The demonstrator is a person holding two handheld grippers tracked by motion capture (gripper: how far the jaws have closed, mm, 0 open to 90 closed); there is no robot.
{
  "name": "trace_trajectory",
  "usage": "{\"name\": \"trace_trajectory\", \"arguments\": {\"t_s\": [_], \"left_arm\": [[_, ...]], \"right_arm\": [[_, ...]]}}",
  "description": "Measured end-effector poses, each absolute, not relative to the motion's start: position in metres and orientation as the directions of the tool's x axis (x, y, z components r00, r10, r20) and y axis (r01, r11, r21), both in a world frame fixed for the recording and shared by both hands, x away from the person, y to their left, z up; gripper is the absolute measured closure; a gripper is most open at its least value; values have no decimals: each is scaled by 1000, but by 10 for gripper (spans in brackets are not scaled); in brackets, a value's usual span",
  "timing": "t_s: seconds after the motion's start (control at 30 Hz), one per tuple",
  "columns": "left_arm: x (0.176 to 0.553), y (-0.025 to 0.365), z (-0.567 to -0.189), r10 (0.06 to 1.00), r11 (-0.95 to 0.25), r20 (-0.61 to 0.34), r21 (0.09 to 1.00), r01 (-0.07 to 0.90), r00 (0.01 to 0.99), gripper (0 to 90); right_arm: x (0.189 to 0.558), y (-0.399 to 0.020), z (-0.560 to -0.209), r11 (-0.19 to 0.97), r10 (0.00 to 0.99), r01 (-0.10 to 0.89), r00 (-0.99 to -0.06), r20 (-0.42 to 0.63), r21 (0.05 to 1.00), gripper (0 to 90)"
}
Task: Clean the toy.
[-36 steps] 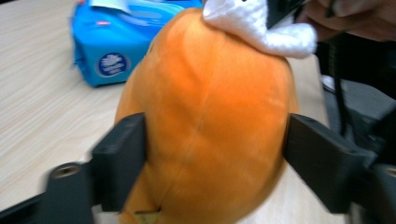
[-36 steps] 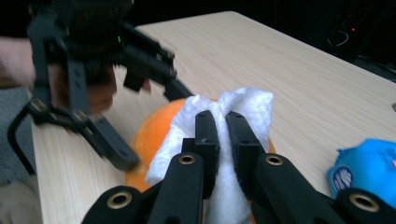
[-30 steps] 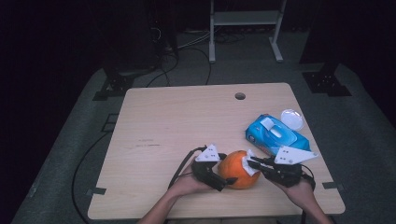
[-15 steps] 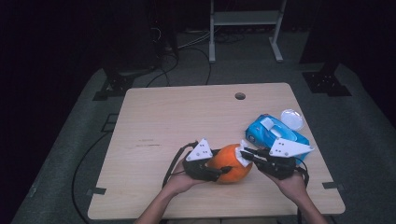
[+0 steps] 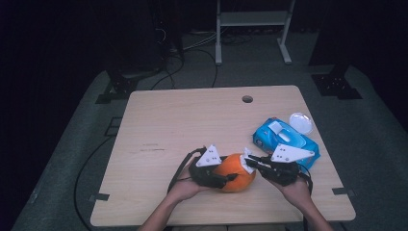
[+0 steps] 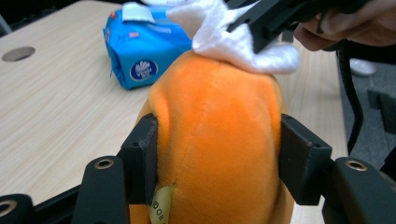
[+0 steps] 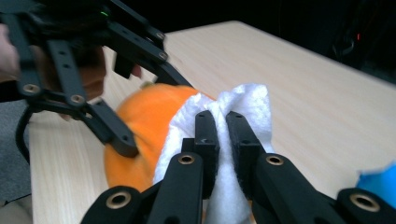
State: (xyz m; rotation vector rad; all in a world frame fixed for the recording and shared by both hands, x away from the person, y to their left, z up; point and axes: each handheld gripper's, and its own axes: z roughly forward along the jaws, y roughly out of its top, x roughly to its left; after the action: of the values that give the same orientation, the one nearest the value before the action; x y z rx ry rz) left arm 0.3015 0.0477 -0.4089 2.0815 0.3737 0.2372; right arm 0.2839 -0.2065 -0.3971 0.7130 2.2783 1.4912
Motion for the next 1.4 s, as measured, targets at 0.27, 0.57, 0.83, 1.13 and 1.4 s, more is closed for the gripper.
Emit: {"name": "trace_trajectory", "arguments": {"t_s": [0.27, 0.57, 0.83, 1.13, 1.4], "left_arm": [[300, 36, -414, 354, -478, 36, 866, 147, 935, 219], [319, 56, -431, 311, -408, -93, 886, 221, 946, 181], [305, 36, -426, 328, -455, -4, 875, 162, 945, 243], [312, 48, -427, 312, -414, -29, 896, 164, 950, 234], [330, 53, -442, 259, -399, -143, 885, 240, 955, 82]], "right_arm": [[274, -185, -392, 374, 533, 171, -844, -60, 911, 835], [282, -214, -405, 350, 587, 243, -810, -10, 905, 834], [272, -199, -398, 367, 559, 195, -828, -48, 910, 834], [278, -218, -407, 376, 599, 235, -799, -42, 897, 835], [276, -232, -413, 350, 611, 258, -792, -11, 901, 834]]}}
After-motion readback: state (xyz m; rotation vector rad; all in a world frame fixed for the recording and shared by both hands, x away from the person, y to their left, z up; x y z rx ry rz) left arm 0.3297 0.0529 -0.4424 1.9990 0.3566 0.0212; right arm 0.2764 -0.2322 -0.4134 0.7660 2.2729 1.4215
